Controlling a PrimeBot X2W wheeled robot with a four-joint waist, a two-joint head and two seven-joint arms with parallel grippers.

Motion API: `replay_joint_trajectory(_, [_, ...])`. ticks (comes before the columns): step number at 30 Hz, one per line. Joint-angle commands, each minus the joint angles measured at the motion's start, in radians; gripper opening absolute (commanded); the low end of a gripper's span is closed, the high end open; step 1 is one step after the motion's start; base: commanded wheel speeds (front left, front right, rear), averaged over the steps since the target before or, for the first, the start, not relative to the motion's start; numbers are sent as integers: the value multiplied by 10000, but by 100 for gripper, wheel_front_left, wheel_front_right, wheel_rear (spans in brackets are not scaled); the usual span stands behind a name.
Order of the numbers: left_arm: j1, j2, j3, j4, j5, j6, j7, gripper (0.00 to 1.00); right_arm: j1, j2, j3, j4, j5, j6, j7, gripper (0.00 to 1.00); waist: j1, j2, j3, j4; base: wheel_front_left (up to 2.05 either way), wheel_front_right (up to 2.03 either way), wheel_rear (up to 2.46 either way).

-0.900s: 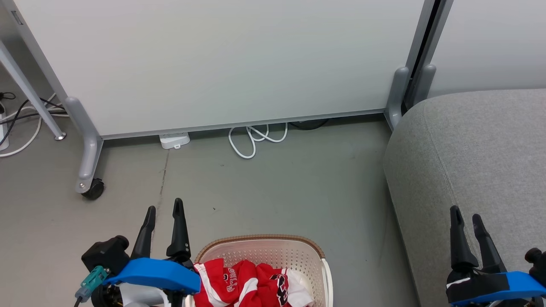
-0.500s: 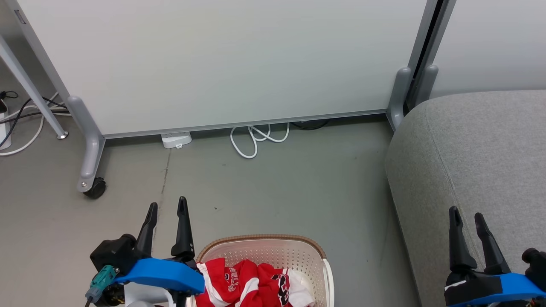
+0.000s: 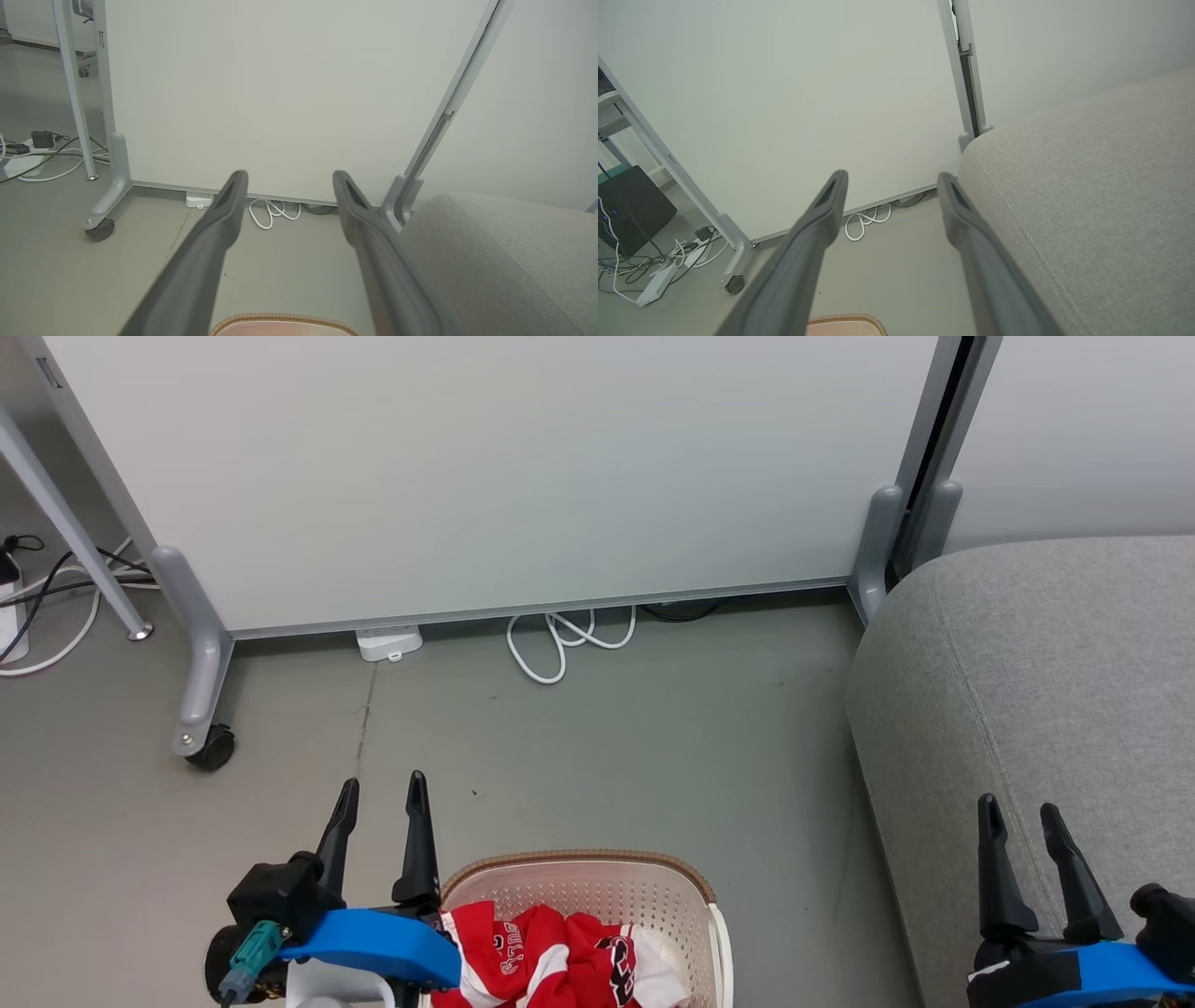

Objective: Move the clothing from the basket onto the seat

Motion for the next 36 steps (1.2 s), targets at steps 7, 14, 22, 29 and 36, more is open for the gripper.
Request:
replay_joint_trajectory(7, [-163,44,-139,67,532,82,-200,100,99,-71,-2,15,-653,23,-194,100,0,0,-18,40,0,0,0])
replay_joint_trajectory(14, [-198,45,-262,167,904,129,-333,100,144,-74,-13,158,-1229,25,-314,100,0,0,-50,104,0,0,0])
replay_joint_trajectory(22, [-193,44,-400,225,1048,227,-487,100,147,-78,-59,305,-1802,26,-480,100,0,0,-84,194,0,0,0])
replay_joint_trajectory(29, [-183,45,-474,296,1136,297,-562,100,194,-81,-73,340,-2131,27,-555,100,0,0,-103,234,0,0,0])
replay_joint_trajectory(36, [-185,43,-443,258,960,324,-562,100,169,-79,-116,438,-2098,26,-555,100,0,0,-102,203,0,0,0])
